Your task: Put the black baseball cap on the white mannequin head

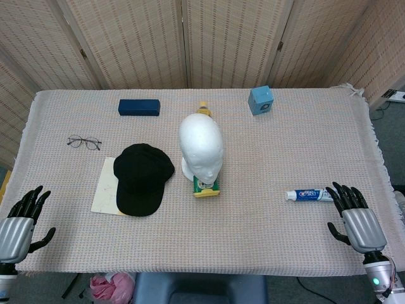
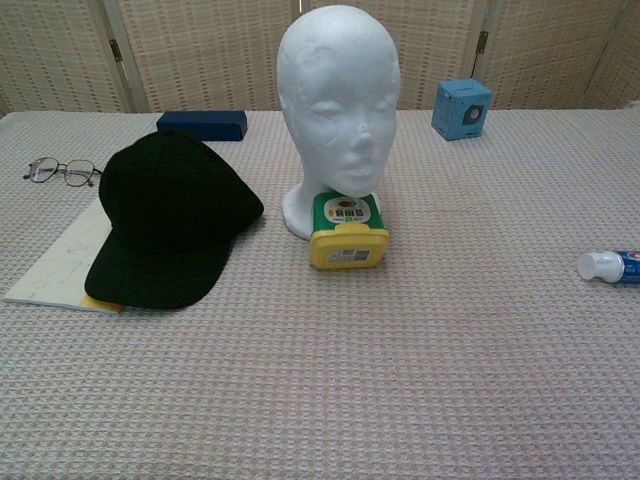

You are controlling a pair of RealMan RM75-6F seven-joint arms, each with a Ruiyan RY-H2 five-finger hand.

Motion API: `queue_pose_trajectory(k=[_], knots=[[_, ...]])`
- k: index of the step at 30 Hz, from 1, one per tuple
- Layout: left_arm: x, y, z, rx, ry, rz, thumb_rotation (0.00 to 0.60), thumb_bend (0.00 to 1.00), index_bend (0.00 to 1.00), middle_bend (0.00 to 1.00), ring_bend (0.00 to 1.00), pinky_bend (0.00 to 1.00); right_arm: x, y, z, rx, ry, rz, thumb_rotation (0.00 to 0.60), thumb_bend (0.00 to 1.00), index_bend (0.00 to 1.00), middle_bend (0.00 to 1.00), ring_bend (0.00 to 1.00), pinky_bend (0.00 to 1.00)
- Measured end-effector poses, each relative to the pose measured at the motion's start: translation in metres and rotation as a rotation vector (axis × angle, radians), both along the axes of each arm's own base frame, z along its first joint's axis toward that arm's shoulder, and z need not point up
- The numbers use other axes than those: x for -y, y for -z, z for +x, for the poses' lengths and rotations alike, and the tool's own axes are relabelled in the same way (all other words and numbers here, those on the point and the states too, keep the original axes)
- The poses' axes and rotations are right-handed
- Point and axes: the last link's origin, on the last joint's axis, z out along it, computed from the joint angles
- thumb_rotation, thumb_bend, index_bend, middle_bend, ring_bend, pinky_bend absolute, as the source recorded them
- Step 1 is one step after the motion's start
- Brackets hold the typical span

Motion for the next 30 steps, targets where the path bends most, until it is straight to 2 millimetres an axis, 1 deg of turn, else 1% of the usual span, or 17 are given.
queue_pose_trajectory(k=[7,10,12,15,17,19,23,26,30], knots=[[0.004,0.001,0.003,0.007,0.017,-0.011,0.6,0.33,0.01,0.0,0.0,0.19,0.001,0.004,0.001,-0.001,-0.002,0.022,0.6,0.28,0.0,0.0,0.0,0.0],[0.007,0.002,0.008,0.016,0.043,-0.018,0.6,0.33,0.05,0.0,0.0,0.19,0.0,0.004,0.002,0.003,-0.01,0.025,0.6,0.28,0.0,0.0,0.0,0.0],[0.009,0.003,0.011,0.022,0.067,-0.02,0.6,0.33,0.09,0.0,0.0,0.19,0.0,0.004,0.003,0.008,-0.015,0.026,0.6,0.28,0.0,0.0,0.0,0.0],[0.011,0.009,0.015,0.029,0.111,-0.031,0.6,0.33,0.18,0.06,0.02,0.19,0.001,0.004,0.006,0.019,-0.029,0.029,0.6,0.28,0.0,0.0,0.0,0.0],[0.014,0.017,0.016,0.043,0.139,-0.054,0.6,0.33,0.24,0.11,0.07,0.2,0.001,0.005,0.009,0.024,-0.043,0.036,0.6,0.28,0.0,0.0,0.0,0.0],[0.015,0.025,0.017,0.048,0.164,-0.066,0.6,0.33,0.29,0.18,0.12,0.23,0.001,0.008,0.011,0.031,-0.053,0.051,0.6,0.28,0.0,0.0,0.0,0.0],[0.018,0.039,0.022,0.034,0.213,-0.059,0.6,0.33,0.33,0.25,0.17,0.29,0.001,0.009,0.016,0.049,-0.077,0.072,0.6,0.28,0.0,0.0,0.0,0.0],[0.018,0.054,0.03,0.042,0.256,-0.047,0.6,0.33,0.37,0.31,0.23,0.35,0.0,0.008,0.019,0.068,-0.089,0.079,0.6,0.28,0.0,0.0,0.0,0.0],[0.016,0.072,0.038,0.052,0.298,-0.048,0.6,0.33,0.4,0.36,0.27,0.38,-0.002,0.004,0.022,0.081,-0.111,0.08,0.6,0.28,0.0,0.0,0.0,0.0]])
